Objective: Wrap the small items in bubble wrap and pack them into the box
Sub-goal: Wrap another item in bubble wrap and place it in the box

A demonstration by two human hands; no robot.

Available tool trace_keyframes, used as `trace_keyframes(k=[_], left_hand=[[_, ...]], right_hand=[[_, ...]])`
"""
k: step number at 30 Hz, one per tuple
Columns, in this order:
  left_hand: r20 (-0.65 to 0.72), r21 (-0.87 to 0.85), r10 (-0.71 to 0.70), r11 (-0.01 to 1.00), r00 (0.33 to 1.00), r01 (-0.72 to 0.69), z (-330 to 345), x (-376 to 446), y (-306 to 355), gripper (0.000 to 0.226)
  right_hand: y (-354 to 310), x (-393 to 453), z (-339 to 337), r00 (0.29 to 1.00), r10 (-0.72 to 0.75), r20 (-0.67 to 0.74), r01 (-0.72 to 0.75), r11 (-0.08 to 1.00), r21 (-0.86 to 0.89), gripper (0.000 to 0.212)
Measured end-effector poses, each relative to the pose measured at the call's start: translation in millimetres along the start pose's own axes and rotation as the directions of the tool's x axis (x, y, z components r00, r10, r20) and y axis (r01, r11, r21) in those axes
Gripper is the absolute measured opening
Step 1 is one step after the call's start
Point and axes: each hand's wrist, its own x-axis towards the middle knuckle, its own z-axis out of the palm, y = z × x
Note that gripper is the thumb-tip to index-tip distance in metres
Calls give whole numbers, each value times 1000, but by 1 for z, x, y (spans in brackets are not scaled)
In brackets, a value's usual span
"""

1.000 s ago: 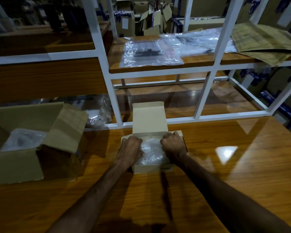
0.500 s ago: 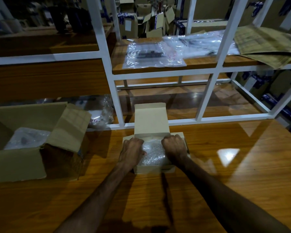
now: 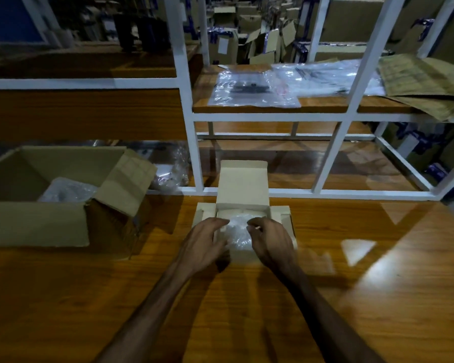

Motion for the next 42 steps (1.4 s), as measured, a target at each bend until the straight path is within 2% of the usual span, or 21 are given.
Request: trace_keyframes(k=[3, 7, 13, 15, 19, 24, 28, 31, 34, 36, 39, 42], left_hand=[[-62, -75, -46, 996, 997, 41, -20, -32, 14, 42], [-152, -121, -106, 989, 983, 88, -64, -66, 16, 39], [-199, -84, -143, 988, 969, 129, -160, -78, -19, 29], [-200, -71, -133, 990, 971, 121, -192, -75, -31, 26], [-237, 40, -27, 998, 971, 38, -252, -64, -65, 24], [-5, 225, -123, 967, 992, 122, -309, -26, -134, 26], [70, 335, -126, 937, 990, 96, -333, 15, -202, 34], [129, 522, -164, 850, 978, 74, -341, 46, -255, 49], [187, 617, -210, 785, 960, 52, -343, 69, -281, 58], [237, 672, -225, 741, 945, 8, -341, 79, -287, 55], [270, 724, -221, 688, 937, -46, -337, 84, -291, 36], [194, 677, -169, 736, 966, -8, -341, 85, -284, 24]], right_hand=[[-25, -4, 6, 998, 38, -55, -24, 972, 235, 27], [-75, -3, 19, 1000, -6, -18, 13, 905, 426, 20], [-171, 13, 27, 991, -134, 0, 108, 801, 589, 18], [-199, 22, 29, 980, -198, 10, 156, 800, 579, 20], [-252, 50, 43, 951, -306, 37, 249, 833, 494, 25], [-308, 89, 78, 913, -381, 147, 301, 871, 388, 23], [-331, 113, 105, 924, -341, 172, 266, 898, 351, 24], [-335, 126, 118, 947, -293, 132, 235, 912, 337, 21], [-339, 135, 123, 961, -256, 105, 210, 922, 325, 20], [-341, 137, 124, 965, -247, 86, 205, 918, 341, 20], [-346, 139, 123, 964, -255, 68, 217, 911, 351, 18], [-346, 139, 124, 964, -254, 75, 216, 916, 338, 18]])
